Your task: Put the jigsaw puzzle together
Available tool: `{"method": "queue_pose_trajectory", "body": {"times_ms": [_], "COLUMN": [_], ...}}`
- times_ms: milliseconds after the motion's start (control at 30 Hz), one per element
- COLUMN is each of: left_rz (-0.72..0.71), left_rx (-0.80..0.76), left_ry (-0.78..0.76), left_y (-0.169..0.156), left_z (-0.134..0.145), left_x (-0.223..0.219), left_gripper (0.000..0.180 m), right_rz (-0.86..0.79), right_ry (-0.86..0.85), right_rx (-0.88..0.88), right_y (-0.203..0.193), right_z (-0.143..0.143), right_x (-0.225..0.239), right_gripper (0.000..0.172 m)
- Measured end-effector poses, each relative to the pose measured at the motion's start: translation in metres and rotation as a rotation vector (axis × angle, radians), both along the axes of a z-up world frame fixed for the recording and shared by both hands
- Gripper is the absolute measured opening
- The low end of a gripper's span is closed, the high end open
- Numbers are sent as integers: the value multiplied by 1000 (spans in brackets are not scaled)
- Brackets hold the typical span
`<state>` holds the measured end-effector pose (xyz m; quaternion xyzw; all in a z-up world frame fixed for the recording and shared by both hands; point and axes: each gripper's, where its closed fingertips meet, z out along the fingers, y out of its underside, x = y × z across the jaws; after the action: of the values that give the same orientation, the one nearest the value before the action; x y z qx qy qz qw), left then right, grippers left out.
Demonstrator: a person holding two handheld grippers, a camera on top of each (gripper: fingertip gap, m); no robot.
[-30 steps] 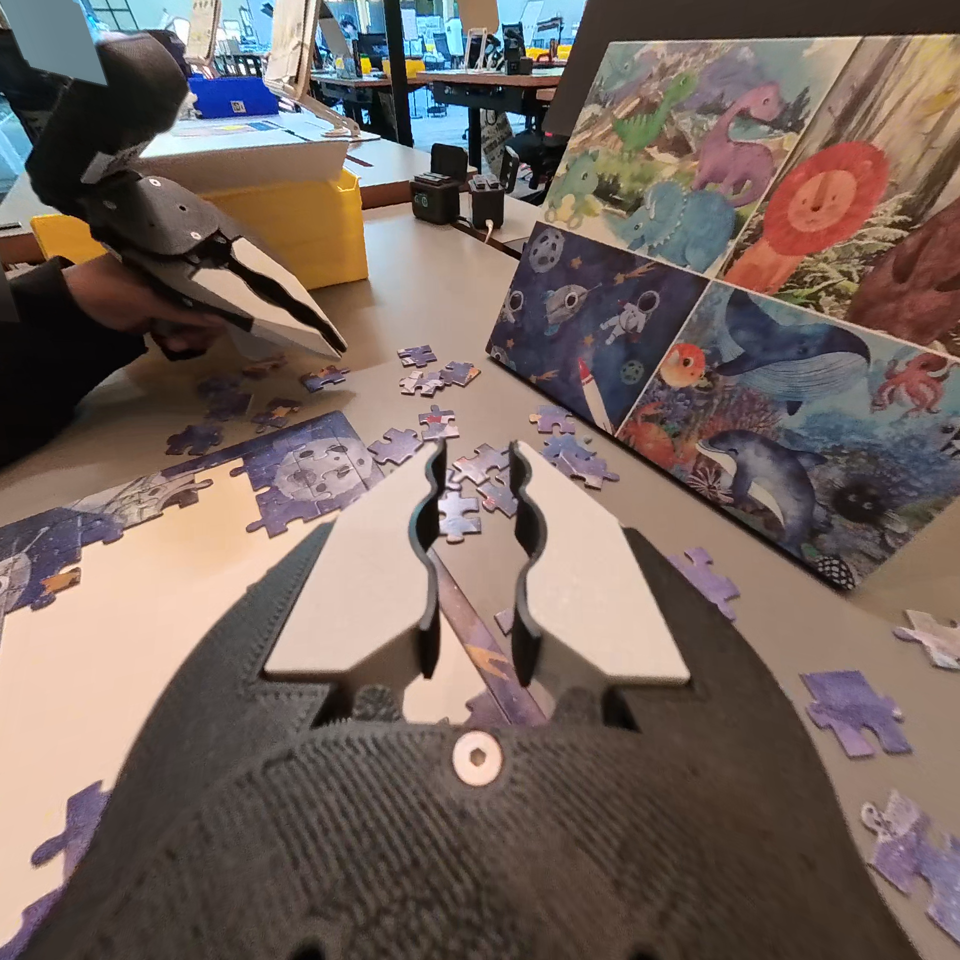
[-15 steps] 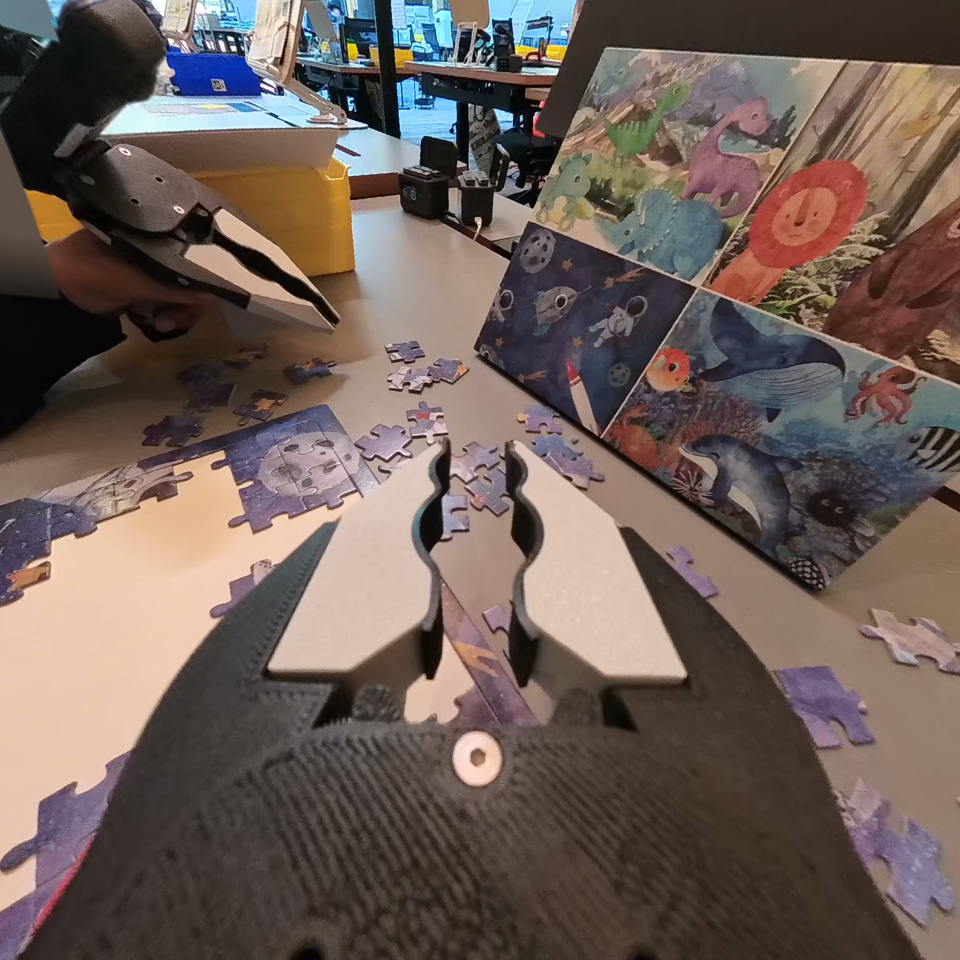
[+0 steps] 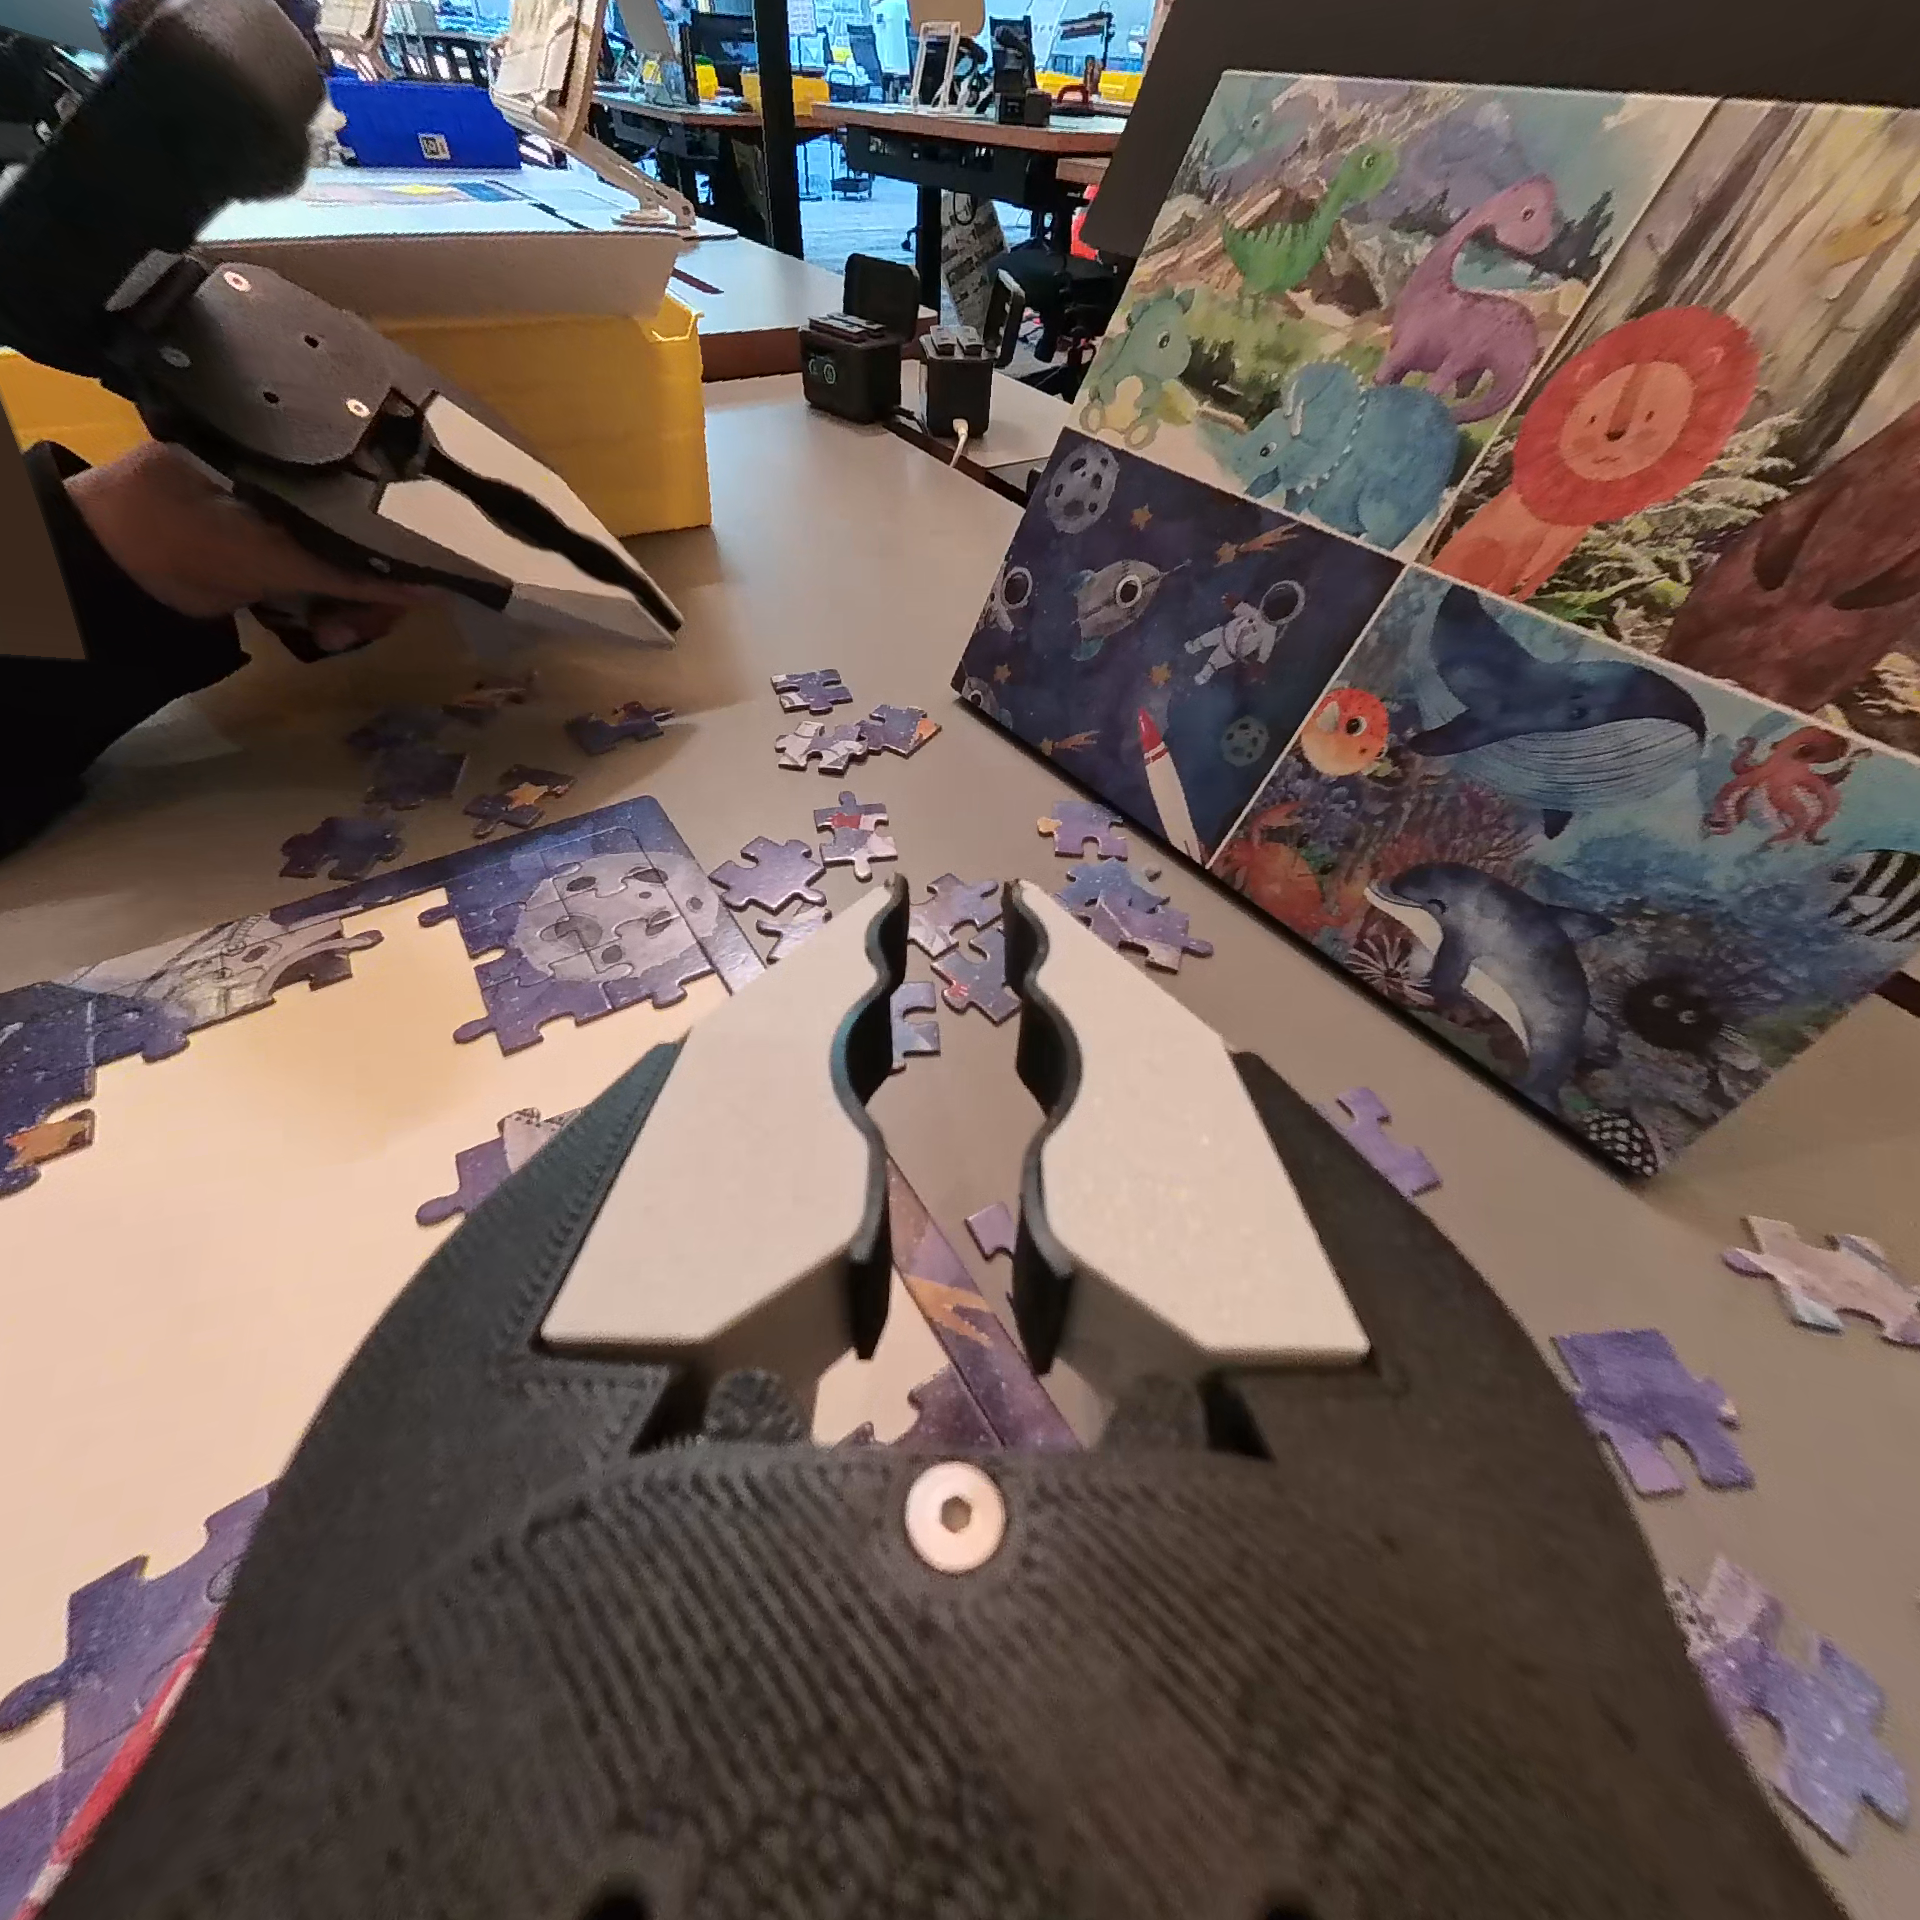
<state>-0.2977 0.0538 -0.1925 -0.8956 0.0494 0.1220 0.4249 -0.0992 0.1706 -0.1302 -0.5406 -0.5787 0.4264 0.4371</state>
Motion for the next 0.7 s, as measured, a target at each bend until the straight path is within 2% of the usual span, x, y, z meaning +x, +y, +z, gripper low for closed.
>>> {"method": "queue_pose_trajectory", "body": {"times_ms": [500,600,700], "left_rz": [135,184,170], "left_rx": [151,247,399], "left_ry": [6,46,46], "left_y": [-5,-5,-5], "left_z": [29,48,78], "left_x": [-25,-33,-28], "left_gripper": [0,0,0], "right_rz": [-1,-2,-4], "right_ry": [0,-1,1], "right_rx": [11,13,18], "right_y": [-1,-1,-1], "right_z": [0,0,1], "right_x": [-1,-1,0], "right_gripper": [16,16,16]}}
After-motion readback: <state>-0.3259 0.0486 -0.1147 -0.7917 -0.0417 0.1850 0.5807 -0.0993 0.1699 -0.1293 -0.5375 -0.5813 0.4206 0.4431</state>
